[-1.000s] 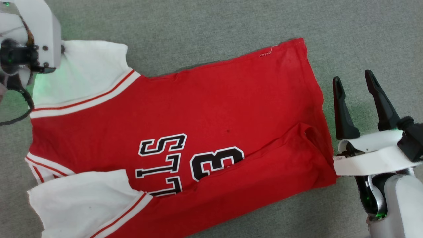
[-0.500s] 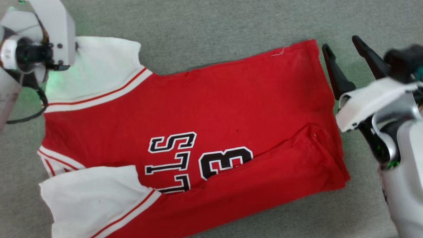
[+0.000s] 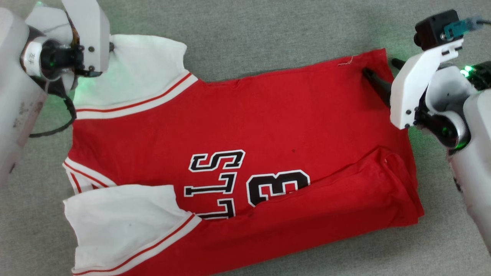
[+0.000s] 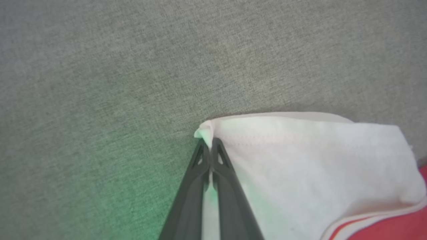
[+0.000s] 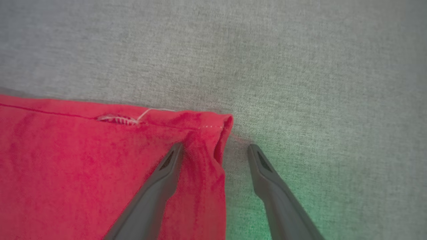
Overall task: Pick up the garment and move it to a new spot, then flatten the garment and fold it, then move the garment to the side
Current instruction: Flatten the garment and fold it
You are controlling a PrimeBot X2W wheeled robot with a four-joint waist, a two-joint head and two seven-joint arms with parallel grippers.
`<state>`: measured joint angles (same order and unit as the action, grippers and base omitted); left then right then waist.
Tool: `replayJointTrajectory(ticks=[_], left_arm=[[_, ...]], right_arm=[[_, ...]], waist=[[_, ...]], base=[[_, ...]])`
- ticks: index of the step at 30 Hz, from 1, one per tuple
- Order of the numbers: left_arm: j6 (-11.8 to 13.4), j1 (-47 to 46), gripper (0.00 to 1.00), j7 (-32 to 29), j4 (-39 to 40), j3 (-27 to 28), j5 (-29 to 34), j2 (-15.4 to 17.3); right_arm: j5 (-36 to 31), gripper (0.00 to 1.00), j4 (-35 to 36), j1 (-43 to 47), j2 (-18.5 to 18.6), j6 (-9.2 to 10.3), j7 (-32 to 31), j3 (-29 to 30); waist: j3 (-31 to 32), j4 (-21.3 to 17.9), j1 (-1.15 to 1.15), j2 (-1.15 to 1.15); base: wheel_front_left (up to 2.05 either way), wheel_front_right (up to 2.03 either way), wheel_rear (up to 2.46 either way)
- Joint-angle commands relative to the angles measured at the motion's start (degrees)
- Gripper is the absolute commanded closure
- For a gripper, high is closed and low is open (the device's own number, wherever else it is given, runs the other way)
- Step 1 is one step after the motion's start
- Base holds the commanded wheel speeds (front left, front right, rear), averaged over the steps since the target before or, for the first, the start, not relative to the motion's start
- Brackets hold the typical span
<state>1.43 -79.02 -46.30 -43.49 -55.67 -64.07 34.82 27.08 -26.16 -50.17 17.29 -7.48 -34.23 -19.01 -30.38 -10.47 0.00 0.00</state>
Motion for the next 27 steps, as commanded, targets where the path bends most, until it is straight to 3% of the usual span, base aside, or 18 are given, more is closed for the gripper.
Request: replayJointTrajectory(ticks=[1,7,21,27], left_arm=[[-0.48,1.66,1.00,-0.35,-0.96,-0.99,-0.32,-0.45],[-1.56,1.77,1.00,1.87,-2.20,-0.54,-0.33,-1.33],[-5.36,1.59,1.00,6.19,-1.59,0.95,-1.66,-2.23],[-4.38,5.14,1.00,4.50,4.18,0.12,-2.46,-0.45]], right_arm=[[0.96,1.00,-2.06,0.79,-0.07,-0.02,-2.05,-2.11],[3.82,1.00,-4.94,-2.44,1.98,-0.01,-6.27,-5.14],[5.95,1.00,-4.53,-2.59,7.90,0.01,0.97,-9.03],[8.66,1.00,-0.35,1.84,13.12,0.01,2.45,-12.23]], waist=[[-0.09,0.29,0.00,0.00],[0.95,1.40,0.00,0.00],[9.62,6.61,0.00,0.00],[14.53,9.56,0.00,0.00]], base=[[0.00,0.00,0.00],[0.00,0.00,0.00],[0.00,0.00,0.00],[0.00,0.00,0.00]])
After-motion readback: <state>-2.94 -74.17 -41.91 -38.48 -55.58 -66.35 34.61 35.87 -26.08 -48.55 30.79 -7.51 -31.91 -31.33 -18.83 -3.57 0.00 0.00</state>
